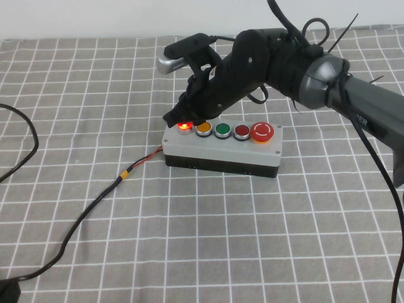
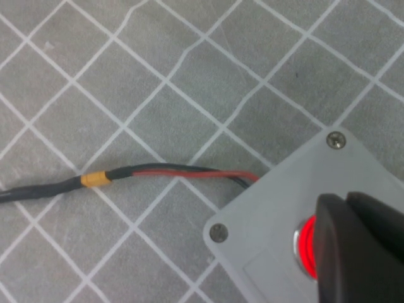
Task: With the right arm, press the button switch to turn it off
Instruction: 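Press the lit red button on the button box to turn it off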
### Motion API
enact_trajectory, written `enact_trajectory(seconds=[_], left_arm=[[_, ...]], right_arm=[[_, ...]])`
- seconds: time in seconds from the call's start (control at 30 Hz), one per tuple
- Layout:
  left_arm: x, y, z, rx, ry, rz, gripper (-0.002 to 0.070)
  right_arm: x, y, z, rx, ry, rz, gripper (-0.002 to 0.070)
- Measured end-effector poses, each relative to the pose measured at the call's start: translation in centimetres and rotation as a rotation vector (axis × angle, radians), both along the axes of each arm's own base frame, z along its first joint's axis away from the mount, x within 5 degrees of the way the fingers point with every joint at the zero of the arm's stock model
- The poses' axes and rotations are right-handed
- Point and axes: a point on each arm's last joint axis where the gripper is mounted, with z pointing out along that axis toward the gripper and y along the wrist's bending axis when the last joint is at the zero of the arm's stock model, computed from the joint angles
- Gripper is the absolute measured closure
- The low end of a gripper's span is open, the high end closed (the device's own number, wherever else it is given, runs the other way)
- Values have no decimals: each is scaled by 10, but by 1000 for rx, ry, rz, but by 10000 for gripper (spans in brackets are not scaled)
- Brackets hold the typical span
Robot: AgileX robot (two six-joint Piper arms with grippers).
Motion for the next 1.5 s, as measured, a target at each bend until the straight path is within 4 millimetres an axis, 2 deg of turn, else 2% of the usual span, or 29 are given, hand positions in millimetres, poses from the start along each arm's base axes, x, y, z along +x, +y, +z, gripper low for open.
enact_trajectory(seconds=[0.4,0.53,0.67,0.73,0.8,0.9,1.03,1.17,1.33,1.5], left_arm=[[0,0,0,0,0,0,678],[0,0,0,0,0,0,678],[0,0,0,0,0,0,678],[0,0,0,0,0,0,678],[0,0,0,0,0,0,678],[0,0,0,0,0,0,678],[0,0,0,0,0,0,678],[0,0,0,0,0,0,678],[0,0,0,0,0,0,678],[0,0,0,0,0,0,678]], right_arm=[[2,3,-6,6,21,-6,692],[0,1,6,-7,16,7,692],[-9,-6,42,-7,-16,24,692],[-18,-12,73,14,-54,31,692],[-35,-23,116,49,-112,37,692],[-62,-44,168,69,-192,43,692],[-96,-75,217,27,-274,27,692],[-124,-103,246,-20,-311,-16,692],[-162,-131,279,12,-371,-39,692],[-198,-159,283,12,-386,-67,692]])
